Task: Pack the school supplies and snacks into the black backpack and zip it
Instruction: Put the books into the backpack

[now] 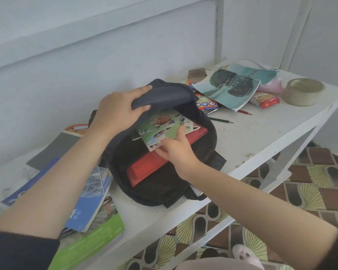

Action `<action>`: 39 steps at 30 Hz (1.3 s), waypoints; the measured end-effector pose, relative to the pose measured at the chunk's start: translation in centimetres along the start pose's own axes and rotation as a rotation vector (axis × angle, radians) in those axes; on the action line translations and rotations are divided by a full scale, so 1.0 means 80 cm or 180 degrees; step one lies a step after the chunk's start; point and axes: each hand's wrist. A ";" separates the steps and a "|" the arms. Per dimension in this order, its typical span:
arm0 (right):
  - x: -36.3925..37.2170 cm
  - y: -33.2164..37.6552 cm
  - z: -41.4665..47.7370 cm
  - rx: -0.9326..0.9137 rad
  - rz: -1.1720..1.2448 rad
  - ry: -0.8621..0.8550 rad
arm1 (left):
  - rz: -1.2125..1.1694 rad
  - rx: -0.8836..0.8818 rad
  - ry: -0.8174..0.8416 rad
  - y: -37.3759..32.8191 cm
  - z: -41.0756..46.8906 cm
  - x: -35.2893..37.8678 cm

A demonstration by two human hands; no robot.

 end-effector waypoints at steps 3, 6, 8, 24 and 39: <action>0.009 0.004 0.004 0.0176 -0.0647 0.0274 | 0.0003 0.0031 0.0032 0.003 0.001 0.001; 0.007 0.008 0.012 0.0043 -0.2030 0.0188 | 0.0009 0.0042 0.0057 0.006 0.003 0.001; -0.001 0.009 0.019 -0.0634 -0.3393 -0.0075 | 0.0026 0.0062 0.0075 0.010 0.004 0.000; 0.001 -0.001 0.084 -0.1320 -0.6044 0.1101 | 0.0049 0.0297 -0.0010 0.019 0.008 -0.012; 0.018 -0.003 0.109 -0.2138 -0.6012 0.1545 | 0.0023 0.0191 -0.0029 0.021 0.017 -0.015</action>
Point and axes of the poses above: each hand's wrist, its own z-axis towards the middle knuckle, its own x-axis out of the palm, y = z × x, and after that the axes turned 2 degrees about x, right-handed
